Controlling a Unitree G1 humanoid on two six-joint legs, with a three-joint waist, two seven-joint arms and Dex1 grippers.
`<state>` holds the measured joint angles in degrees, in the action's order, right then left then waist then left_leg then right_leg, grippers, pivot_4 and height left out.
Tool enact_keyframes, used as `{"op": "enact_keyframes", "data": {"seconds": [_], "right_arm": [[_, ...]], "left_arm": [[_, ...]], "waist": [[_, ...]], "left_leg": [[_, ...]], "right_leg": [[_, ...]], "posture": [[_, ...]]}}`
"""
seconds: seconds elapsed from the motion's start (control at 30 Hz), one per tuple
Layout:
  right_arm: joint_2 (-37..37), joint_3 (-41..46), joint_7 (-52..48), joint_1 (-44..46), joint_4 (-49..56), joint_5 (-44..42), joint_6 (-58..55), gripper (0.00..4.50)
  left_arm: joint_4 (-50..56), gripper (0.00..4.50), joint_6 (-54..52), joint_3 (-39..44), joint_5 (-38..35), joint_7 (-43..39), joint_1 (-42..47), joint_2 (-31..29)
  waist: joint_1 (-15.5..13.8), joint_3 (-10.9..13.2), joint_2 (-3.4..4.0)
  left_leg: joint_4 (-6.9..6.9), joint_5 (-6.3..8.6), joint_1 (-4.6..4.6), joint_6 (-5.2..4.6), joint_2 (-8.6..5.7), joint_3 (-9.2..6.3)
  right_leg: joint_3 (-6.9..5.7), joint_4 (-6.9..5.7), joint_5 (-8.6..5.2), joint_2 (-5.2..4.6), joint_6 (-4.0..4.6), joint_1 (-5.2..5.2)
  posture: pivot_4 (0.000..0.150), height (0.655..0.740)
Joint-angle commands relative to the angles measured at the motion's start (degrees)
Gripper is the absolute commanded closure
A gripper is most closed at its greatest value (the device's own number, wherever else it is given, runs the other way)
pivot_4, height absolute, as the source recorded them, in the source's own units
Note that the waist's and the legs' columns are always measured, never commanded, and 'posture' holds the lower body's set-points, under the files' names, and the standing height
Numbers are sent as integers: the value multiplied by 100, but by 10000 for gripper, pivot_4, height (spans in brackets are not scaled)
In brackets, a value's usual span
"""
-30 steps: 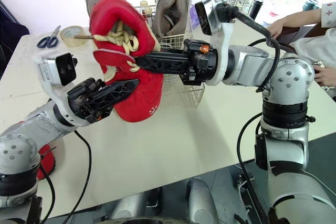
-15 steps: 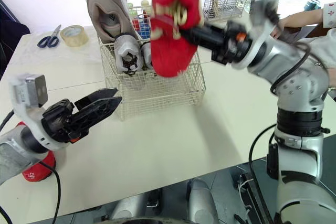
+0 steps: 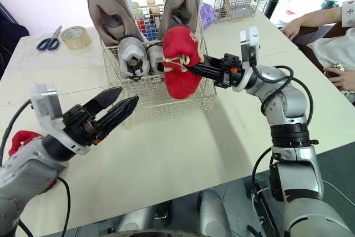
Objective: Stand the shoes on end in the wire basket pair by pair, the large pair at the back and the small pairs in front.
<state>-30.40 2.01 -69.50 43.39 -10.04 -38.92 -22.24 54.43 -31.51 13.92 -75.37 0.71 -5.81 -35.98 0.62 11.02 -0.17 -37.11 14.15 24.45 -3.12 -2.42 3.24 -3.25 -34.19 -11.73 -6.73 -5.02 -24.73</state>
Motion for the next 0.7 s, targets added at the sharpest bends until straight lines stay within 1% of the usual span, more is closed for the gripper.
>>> {"op": "enact_keyframes", "data": {"seconds": [0.03, 0.2, 0.33, 0.53, 0.6, 0.63, 0.7], "right_arm": [[66, -16, -270, 164, -178, 241, 362, 39922], [187, -63, -480, 284, -669, 571, 812, 39922], [184, -105, -698, 305, -944, 780, 1025, 39922], [208, -51, -718, 96, -854, 782, 933, 39922], [203, -50, -693, 4, -838, 776, 873, 29881], [194, -47, -690, -34, -835, 783, 856, 26122], [196, -11, -620, -99, -821, 833, 931, 15277]], "left_arm": [[331, 8908, 135, -237, 353, 43, -212, 88], [425, 8908, 42, -193, 621, -316, -731, -238], [375, 8908, 100, 2, 636, -734, -1265, -465], [276, 8908, 171, -39, 711, -911, -1362, -458], [240, 8237, 146, -86, 735, -968, -1373, -456], [224, 8237, 141, -89, 743, -999, -1388, -456], [197, 8237, 132, -80, 740, -1051, -1417, -461]], "waist": [[-15, 0, -1], [1, -1, -2], [-1, 0, 0], [-10, 0, 1], [-11, 0, 1], [-11, 0, 0], [-1, -1, 1]], "left_leg": [[0, 0, 0, 0, 0, -1], [-2, -1, -3, 2, 0, -2], [0, -1, 0, 2, 0, -2], [-1, -1, 0, 2, 0, -3], [0, -1, 0, 2, 0, -4], [1, -1, 0, 2, 0, -4], [0, -1, -1, 2, 0, -4]], "right_leg": [[-1, -1, 0, 0, 0, 1], [-2, -1, 0, 1, 2, 4], [-2, 0, -1, 2, 3, -3], [-2, 1, -1, 1, 3, 0], [-3, 1, -1, 1, 3, 0], [-3, 1, -1, 1, 3, 0], [-3, 1, -1, 1, 3, 0]], "posture": [[1500, 7400], [1500, 7400], [1500, 7400], [1500, 7400], [1500, 7400], [1500, 7400], [1500, 7400]]}}
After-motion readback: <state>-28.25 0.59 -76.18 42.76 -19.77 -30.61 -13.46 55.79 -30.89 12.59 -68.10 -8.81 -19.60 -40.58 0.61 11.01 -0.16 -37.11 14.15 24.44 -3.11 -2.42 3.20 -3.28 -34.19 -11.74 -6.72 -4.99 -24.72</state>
